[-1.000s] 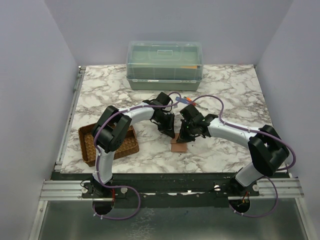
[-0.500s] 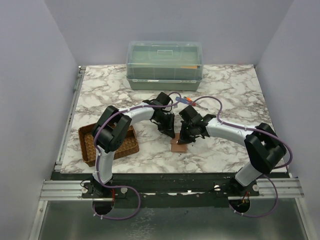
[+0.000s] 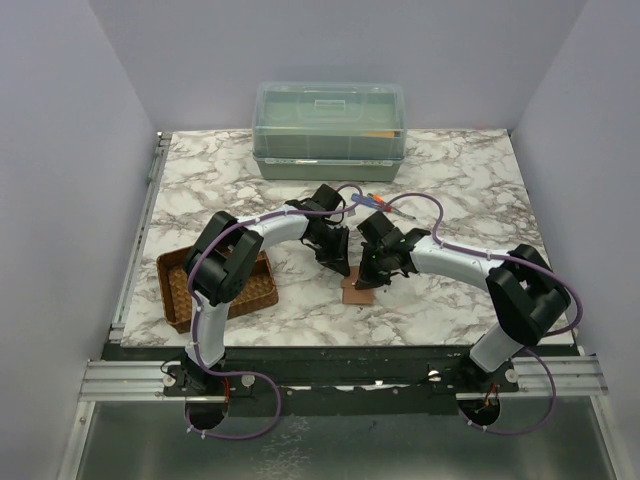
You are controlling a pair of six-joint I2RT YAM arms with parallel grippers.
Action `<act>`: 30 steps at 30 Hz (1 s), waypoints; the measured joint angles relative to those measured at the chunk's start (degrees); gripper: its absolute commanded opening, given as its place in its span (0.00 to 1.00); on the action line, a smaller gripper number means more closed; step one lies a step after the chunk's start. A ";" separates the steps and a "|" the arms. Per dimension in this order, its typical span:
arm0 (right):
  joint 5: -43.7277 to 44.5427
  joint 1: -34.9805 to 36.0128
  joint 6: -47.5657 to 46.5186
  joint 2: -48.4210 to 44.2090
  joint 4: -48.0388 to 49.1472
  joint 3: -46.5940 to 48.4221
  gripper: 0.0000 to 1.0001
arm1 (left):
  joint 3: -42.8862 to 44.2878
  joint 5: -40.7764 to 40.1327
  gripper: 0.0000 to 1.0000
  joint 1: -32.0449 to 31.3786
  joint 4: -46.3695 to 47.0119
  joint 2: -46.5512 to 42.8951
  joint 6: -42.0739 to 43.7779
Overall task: Put the credit cards into the card holder
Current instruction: Close the card holder at the center of the board.
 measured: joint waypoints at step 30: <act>-0.02 -1.18 -1.53 11.76 -15.26 14.38 0.00 | 0.11 -0.92 0.28 0.37 -0.74 -1.03 0.22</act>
